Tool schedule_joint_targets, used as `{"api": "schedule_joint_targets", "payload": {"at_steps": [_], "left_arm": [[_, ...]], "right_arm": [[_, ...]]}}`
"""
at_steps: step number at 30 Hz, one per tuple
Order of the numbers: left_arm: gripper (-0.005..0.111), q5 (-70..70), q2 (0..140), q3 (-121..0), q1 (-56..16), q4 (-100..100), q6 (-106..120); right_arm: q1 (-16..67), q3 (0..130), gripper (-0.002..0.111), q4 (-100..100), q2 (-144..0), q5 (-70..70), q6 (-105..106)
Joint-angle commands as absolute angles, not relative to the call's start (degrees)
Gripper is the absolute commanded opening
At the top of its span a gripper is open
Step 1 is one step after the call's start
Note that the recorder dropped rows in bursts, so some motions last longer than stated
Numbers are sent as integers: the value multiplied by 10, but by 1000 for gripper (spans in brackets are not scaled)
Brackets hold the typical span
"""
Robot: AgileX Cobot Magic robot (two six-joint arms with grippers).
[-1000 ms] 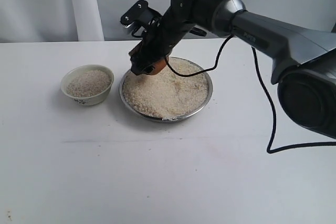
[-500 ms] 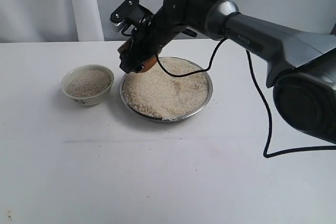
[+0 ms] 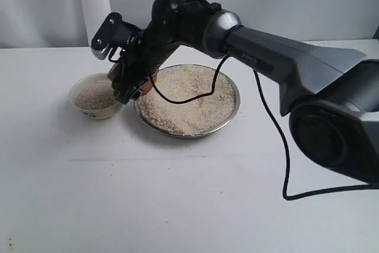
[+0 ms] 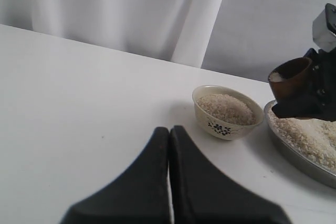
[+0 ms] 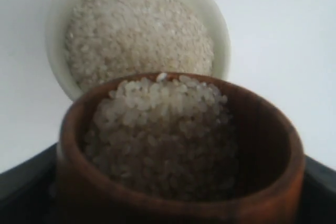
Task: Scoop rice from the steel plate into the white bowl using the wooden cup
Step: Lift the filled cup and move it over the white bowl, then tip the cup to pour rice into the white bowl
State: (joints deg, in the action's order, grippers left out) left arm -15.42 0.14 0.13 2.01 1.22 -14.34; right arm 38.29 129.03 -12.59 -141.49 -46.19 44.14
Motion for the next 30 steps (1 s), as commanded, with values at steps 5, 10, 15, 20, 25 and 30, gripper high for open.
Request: {"api": "schedule_joint_targets", "payload": {"at_steps": [5, 10, 15, 20, 25, 30], "left_arm": [[0, -152, 0, 0, 17, 10, -145], [0, -152, 0, 0, 17, 10, -145], [0, -152, 0, 0, 17, 10, -145], [0, -152, 0, 0, 17, 10, -145], [0, -152, 0, 0, 17, 10, -145], [0, -152, 0, 0, 17, 10, -145]], "right_arm": [[430, 1295, 0, 18, -1404, -354, 372], [435, 1295, 0, 80, -1404, -337, 353], [435, 1295, 0, 118, -1404, -294, 345], [438, 1295, 0, 207, -1434, -287, 311], [441, 1300, 0, 332, -1444, -285, 235], [446, 1301, 0, 355, -1444, -276, 236]]}}
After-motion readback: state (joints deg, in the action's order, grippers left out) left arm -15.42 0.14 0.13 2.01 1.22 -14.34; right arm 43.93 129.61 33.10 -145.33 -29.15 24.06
